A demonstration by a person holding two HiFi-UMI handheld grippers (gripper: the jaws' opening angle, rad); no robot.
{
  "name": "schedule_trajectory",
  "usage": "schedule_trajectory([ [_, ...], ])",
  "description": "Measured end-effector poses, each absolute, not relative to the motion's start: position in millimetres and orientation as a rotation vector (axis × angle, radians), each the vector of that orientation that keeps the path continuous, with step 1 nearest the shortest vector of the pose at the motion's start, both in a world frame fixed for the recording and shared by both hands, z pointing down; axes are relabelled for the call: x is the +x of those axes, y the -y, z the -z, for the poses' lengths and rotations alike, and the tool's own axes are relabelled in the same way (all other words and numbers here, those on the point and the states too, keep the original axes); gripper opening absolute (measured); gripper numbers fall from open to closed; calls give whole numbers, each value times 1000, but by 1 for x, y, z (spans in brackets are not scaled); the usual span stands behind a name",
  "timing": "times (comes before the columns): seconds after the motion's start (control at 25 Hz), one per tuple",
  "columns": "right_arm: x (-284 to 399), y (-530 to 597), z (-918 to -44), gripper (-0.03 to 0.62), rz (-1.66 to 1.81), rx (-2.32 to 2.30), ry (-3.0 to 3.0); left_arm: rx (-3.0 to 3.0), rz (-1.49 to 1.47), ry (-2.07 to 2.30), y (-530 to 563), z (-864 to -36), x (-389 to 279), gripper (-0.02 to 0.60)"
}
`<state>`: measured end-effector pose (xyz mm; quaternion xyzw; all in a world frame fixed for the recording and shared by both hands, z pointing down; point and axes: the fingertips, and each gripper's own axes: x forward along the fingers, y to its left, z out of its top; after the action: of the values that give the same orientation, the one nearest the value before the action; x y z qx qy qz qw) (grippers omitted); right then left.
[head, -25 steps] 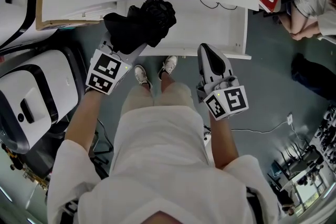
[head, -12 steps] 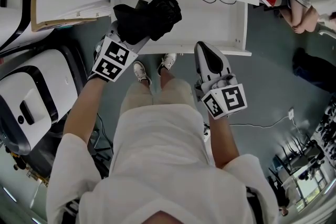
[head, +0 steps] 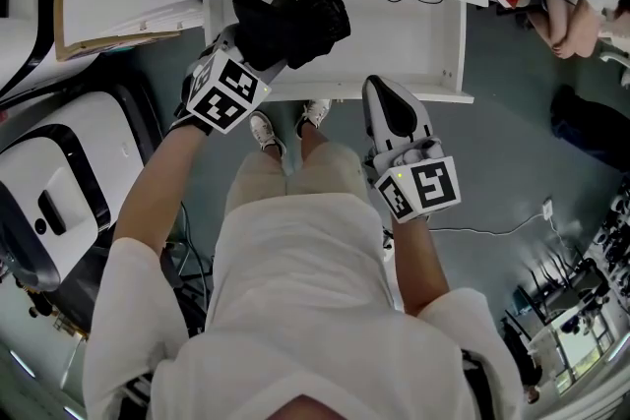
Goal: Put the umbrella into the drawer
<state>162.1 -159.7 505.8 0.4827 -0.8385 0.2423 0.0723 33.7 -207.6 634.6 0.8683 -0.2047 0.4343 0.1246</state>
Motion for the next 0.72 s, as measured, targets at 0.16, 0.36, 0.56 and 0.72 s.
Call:
schedule_trajectory([
  [0.16,159,159,-513,2,-724,1436,2509,2526,-1309,564,209,-647,39,284],
  [0.36,161,161,-519,2,-727,1429,2497,2505,-1349,524,211,-668,45,285],
  [0.56,168,159,-527,2,-679,1413,2463,2493,-1402,465,210,-689,54,285],
  [0.72,168,156,-533,2,-652,1394,2448,2481,-1436,431,208,-702,56,285],
])
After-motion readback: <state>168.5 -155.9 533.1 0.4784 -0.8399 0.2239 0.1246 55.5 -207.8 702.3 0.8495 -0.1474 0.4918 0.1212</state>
